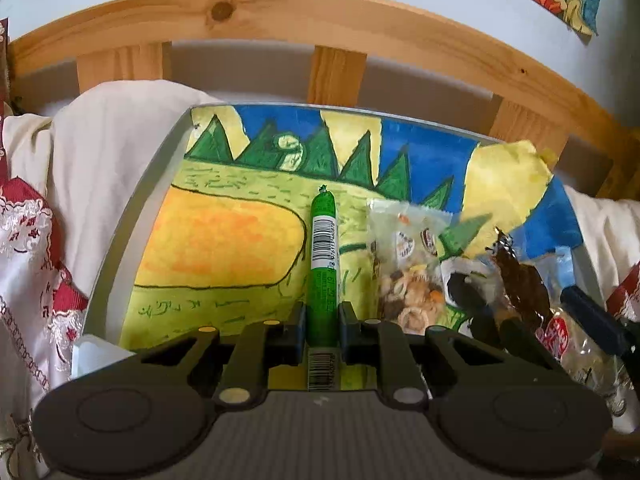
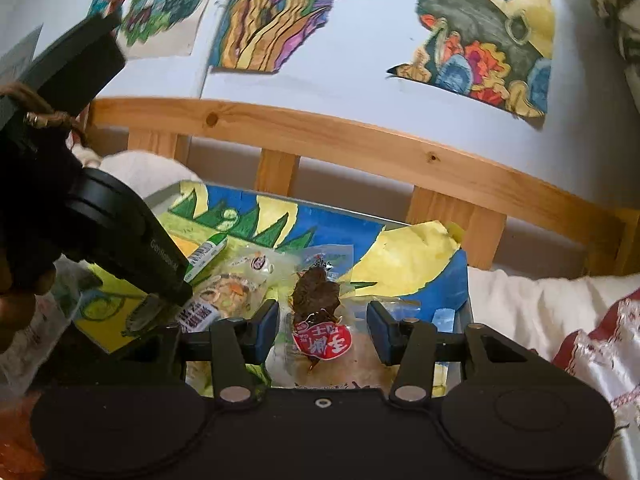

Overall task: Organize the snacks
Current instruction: 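Carry both snacks over the tray and release them inside with both tools, then withdraw both open tools up and away from the tray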

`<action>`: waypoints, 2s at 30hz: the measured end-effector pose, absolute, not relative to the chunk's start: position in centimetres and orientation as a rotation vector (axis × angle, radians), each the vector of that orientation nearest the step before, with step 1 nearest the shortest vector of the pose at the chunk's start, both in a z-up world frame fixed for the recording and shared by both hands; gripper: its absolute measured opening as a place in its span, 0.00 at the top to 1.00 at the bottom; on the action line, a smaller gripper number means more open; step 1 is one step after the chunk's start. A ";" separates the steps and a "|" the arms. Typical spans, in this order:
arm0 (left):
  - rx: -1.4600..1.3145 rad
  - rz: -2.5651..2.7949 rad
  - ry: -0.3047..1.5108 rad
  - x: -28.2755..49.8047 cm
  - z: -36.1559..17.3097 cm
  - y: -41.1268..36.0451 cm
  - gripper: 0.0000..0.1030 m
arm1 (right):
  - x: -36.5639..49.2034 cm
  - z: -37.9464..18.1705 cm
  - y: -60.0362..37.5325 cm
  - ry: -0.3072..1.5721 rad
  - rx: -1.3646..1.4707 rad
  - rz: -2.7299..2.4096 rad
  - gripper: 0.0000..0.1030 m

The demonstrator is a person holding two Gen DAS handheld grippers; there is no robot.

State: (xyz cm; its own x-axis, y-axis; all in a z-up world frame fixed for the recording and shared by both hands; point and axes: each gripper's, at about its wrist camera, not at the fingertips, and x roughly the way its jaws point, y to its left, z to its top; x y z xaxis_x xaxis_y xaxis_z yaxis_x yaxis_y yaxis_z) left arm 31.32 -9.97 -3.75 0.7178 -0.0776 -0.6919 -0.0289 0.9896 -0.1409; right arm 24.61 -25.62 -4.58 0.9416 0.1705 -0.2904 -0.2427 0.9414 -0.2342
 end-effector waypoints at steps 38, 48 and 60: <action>-0.237 0.013 0.435 18.4 4.0 -4.0 0.01 | 16.6 4.3 -26.8 0.131 -0.068 0.164 0.01; -0.252 0.030 0.387 11.3 5.1 -1.2 0.01 | 11.2 6.5 -25.7 0.097 -0.073 0.172 0.01; -0.231 0.028 0.445 5.5 3.9 1.4 0.01 | 5.0 5.0 -25.2 0.193 -0.080 0.197 0.01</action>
State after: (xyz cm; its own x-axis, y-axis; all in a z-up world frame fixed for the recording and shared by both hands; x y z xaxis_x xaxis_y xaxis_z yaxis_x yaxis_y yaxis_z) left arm 5.52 1.35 3.94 0.9028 -0.0236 -0.4293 -0.0770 0.9735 -0.2155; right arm 4.98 -25.16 5.04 0.9624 0.1864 -0.1977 -0.2018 0.9776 -0.0603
